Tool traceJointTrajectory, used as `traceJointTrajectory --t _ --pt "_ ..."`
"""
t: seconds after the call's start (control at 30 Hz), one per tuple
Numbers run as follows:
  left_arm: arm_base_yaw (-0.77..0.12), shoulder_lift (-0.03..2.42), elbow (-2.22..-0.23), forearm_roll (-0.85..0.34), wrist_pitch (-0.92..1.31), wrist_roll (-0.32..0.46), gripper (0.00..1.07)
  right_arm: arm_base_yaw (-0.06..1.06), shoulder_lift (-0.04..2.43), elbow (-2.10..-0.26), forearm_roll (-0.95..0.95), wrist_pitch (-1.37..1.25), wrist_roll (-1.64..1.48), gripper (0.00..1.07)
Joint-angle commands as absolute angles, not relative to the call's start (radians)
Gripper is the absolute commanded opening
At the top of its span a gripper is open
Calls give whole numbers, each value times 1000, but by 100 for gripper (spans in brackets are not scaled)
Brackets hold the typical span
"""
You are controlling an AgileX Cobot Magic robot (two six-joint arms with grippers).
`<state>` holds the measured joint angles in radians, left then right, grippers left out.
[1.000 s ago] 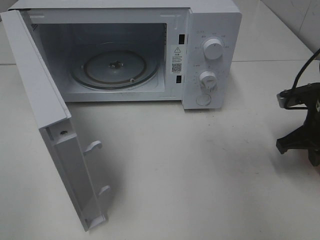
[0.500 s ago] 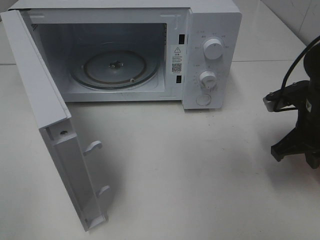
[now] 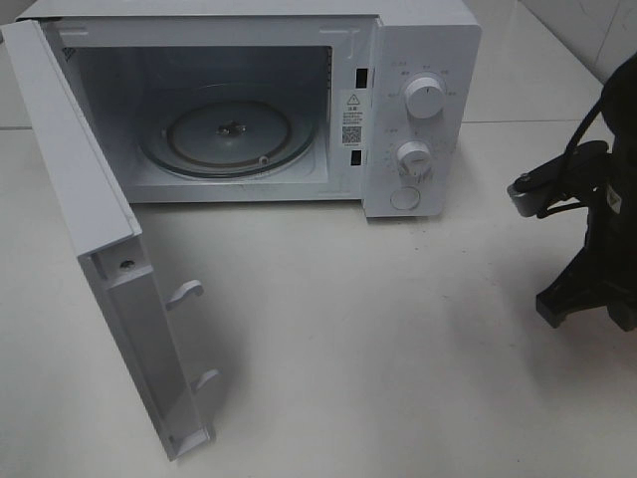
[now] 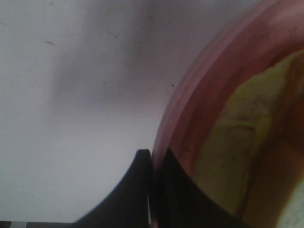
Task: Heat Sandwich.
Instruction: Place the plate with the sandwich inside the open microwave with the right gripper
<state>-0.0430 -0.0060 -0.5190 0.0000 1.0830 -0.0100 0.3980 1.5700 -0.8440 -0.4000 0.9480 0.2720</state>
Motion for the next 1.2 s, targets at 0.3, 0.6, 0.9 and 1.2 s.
traceJointTrajectory --t 0.3,0.6,0.9,1.2 --pt "-42 -28 -517 -11 1070 -20 98 540 1510 -841 -420 1007 266 0" --pt "-42 -28 -517 -11 1070 -20 98 678 1459 -841 -418 1022 250 0" --pt "-42 -28 -517 -11 1070 -20 98 777 1397 -841 -418 1049 226 0" --pt "-42 -28 -517 -11 1070 -20 98 886 1383 -841 -419 1071 182 0"
